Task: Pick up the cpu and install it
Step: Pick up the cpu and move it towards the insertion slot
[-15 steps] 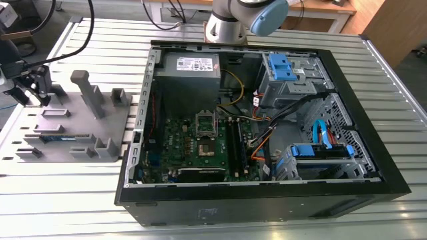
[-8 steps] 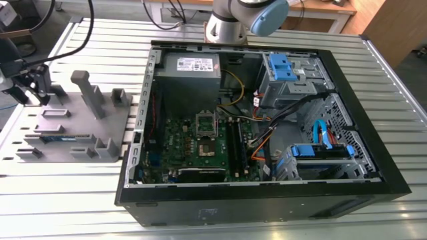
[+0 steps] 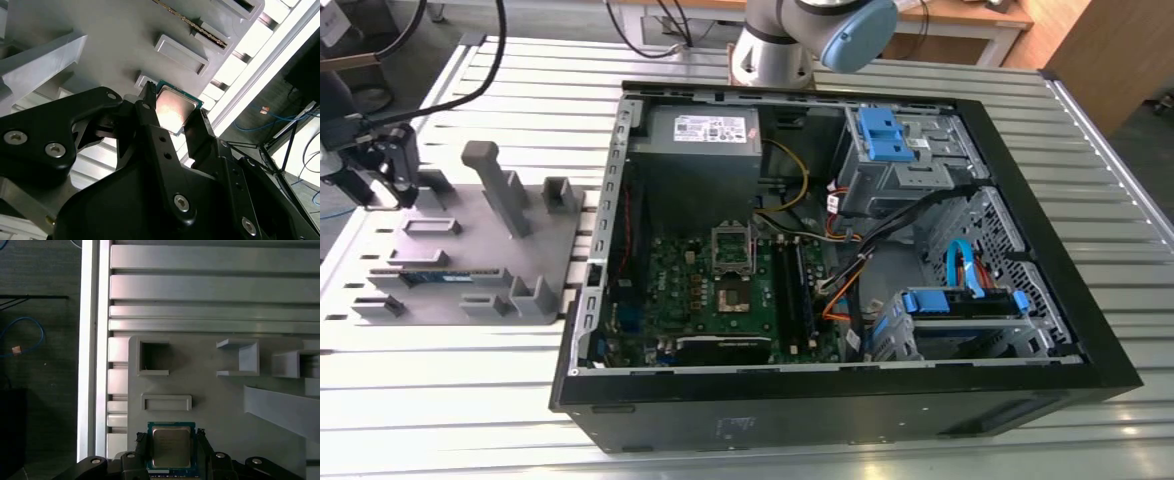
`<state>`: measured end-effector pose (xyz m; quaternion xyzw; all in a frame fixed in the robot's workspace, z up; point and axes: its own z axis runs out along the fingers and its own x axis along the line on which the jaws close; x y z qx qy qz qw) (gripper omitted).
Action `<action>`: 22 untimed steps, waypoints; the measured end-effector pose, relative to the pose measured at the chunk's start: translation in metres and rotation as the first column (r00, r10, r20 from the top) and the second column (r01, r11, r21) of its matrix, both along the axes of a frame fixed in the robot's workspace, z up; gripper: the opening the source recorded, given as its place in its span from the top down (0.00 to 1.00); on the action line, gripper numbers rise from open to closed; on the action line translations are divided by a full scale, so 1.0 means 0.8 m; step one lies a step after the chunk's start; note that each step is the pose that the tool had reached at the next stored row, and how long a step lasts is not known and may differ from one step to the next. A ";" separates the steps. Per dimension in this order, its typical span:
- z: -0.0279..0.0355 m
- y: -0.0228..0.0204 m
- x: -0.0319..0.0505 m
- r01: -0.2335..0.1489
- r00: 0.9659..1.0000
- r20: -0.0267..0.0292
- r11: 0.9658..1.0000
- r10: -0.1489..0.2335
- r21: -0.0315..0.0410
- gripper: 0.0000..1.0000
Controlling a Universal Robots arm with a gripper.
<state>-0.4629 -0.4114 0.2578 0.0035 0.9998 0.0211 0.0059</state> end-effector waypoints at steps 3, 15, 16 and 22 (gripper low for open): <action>0.0020 0.0000 0.000 0.000 1.000 0.000 1.000 0.000 0.000 0.53; 0.0116 0.0000 0.000 0.000 1.000 0.000 1.000 0.000 0.000 0.53; 0.0126 0.0000 0.000 0.000 1.000 0.000 1.000 0.000 0.000 0.53; 0.0200 0.0000 0.000 0.000 1.000 0.000 1.000 0.000 0.000 0.53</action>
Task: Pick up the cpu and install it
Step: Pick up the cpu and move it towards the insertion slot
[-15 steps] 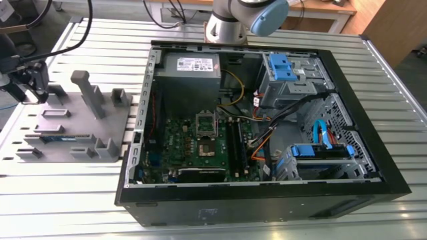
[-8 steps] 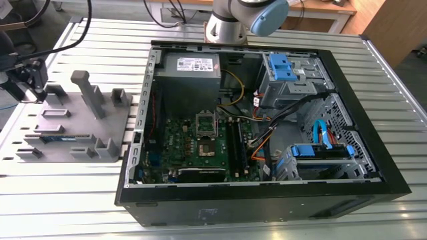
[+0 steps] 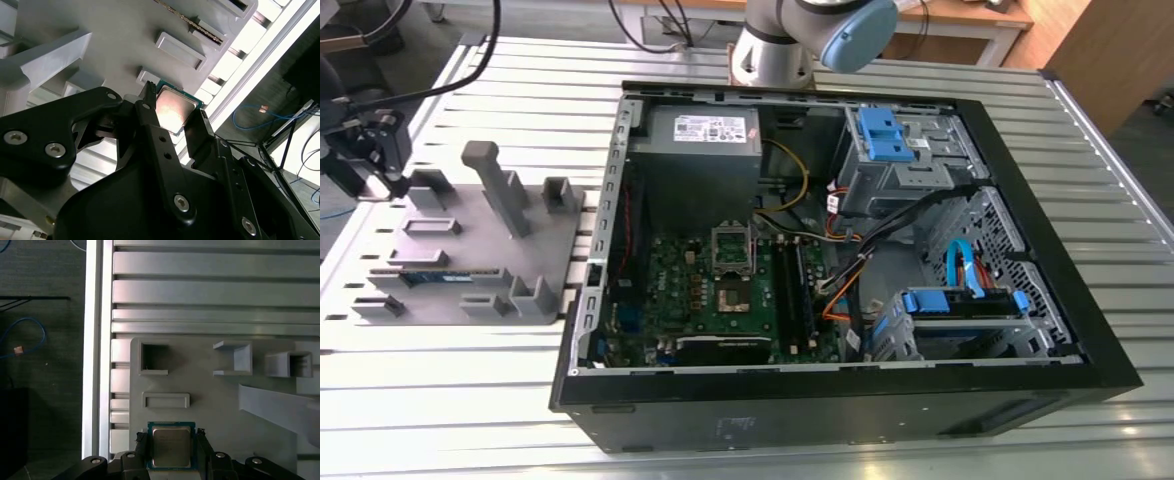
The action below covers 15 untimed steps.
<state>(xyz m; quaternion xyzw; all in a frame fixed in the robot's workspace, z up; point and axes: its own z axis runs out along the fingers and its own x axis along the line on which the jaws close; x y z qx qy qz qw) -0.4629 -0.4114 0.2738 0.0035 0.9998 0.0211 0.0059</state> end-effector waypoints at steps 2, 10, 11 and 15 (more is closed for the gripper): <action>0.0028 0.0000 0.000 0.000 1.000 0.000 1.000 0.000 0.000 0.53; 0.0134 0.0000 0.000 0.000 1.000 0.000 1.000 0.000 0.000 0.53; 0.0149 0.0000 0.000 0.000 1.000 0.000 1.000 0.000 0.000 0.53; 0.0198 0.0000 0.000 0.000 1.000 0.000 1.000 0.000 0.000 0.53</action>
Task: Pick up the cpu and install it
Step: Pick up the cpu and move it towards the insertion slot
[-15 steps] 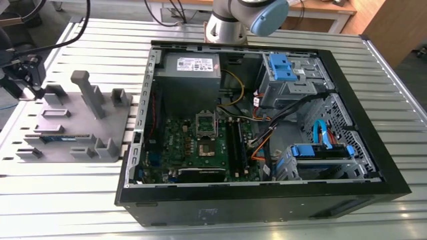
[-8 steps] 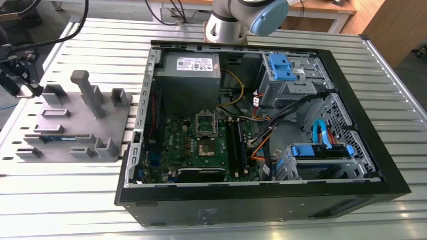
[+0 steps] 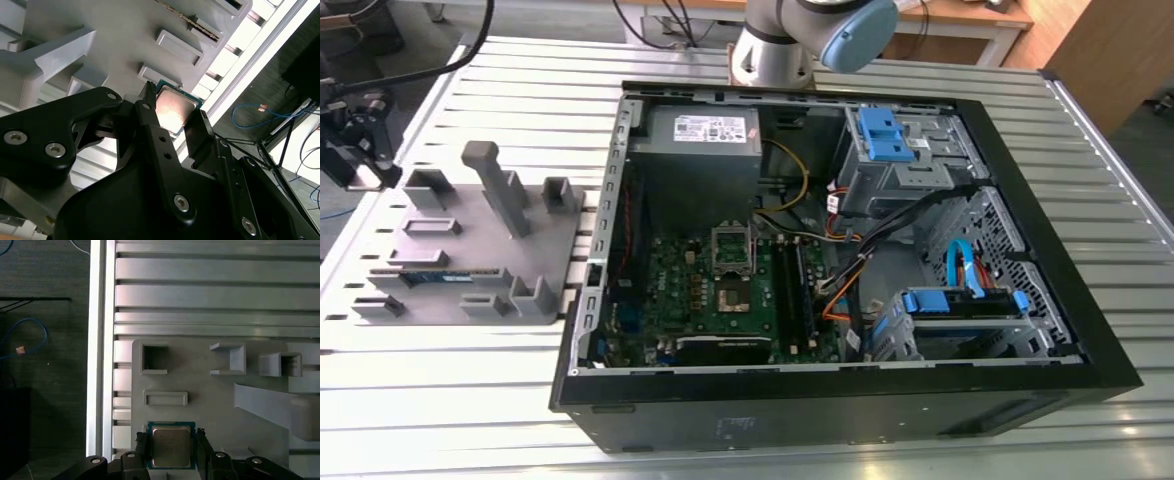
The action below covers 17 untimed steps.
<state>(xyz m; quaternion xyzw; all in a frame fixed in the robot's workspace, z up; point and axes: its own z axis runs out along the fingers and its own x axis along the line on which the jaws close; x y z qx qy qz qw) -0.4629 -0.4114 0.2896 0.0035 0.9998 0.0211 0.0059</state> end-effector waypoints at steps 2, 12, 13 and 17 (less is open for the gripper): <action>0.0021 0.0000 0.000 0.000 1.000 0.000 1.000 0.000 0.000 0.53; 0.0115 0.0000 0.000 0.000 1.000 0.000 1.000 0.000 0.000 0.53; 0.0122 0.0000 0.000 0.000 1.000 0.000 1.000 0.000 0.000 0.53; 0.0150 0.0000 0.000 0.000 1.000 0.000 1.000 0.000 0.000 0.53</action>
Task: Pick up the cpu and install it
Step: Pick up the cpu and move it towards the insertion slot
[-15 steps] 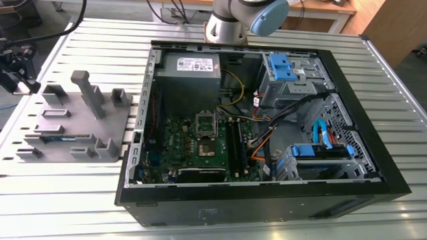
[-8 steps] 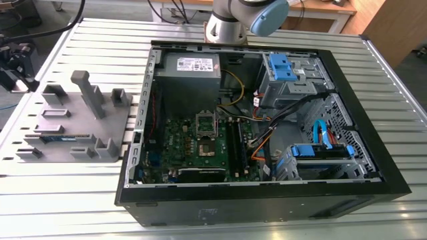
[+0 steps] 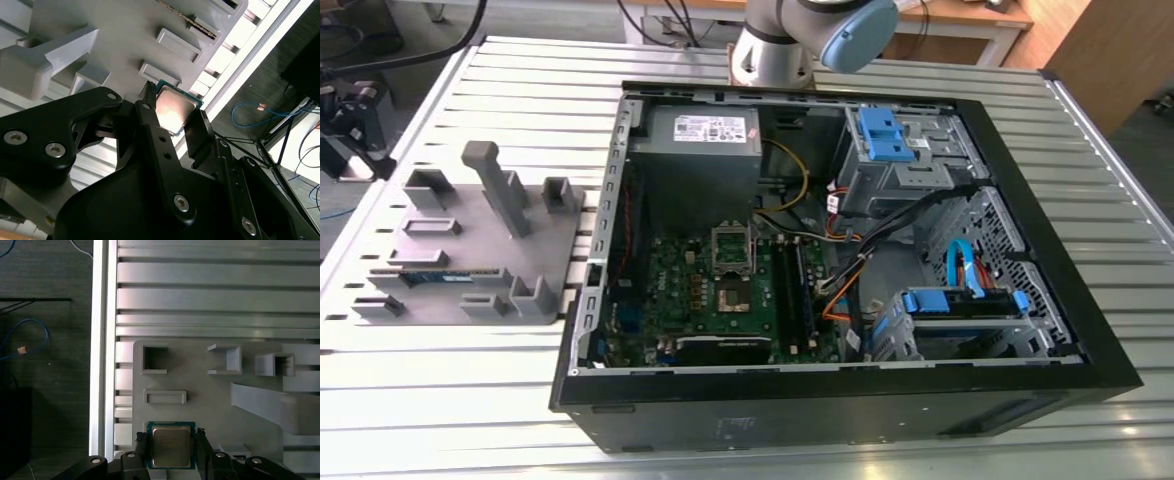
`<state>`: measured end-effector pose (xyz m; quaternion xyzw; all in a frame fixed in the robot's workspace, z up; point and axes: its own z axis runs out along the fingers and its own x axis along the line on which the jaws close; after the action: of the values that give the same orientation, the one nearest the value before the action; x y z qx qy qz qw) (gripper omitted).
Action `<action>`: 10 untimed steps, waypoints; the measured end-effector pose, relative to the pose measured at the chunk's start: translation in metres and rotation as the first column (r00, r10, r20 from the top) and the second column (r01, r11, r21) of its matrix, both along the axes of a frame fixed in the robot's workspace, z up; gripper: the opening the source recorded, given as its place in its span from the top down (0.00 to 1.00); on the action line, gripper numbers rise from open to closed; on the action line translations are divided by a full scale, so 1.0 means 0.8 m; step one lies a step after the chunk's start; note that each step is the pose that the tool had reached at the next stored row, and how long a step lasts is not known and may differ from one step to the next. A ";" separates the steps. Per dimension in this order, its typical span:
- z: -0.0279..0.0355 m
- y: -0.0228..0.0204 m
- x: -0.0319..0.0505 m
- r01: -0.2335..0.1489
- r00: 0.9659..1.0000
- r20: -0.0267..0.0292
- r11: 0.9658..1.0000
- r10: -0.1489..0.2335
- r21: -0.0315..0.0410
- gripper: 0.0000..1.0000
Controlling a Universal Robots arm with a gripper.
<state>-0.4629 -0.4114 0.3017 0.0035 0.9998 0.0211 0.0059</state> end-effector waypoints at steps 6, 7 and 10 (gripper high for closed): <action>0.0033 0.0000 0.000 0.000 1.000 0.000 1.000 0.000 0.000 0.53; 0.0039 0.0000 0.000 0.000 1.000 0.000 1.000 0.000 0.000 0.53; 0.0054 0.0000 0.000 0.000 1.000 0.000 1.000 0.000 0.000 0.53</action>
<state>-0.4629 -0.4114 0.3060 0.0035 0.9998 0.0211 0.0059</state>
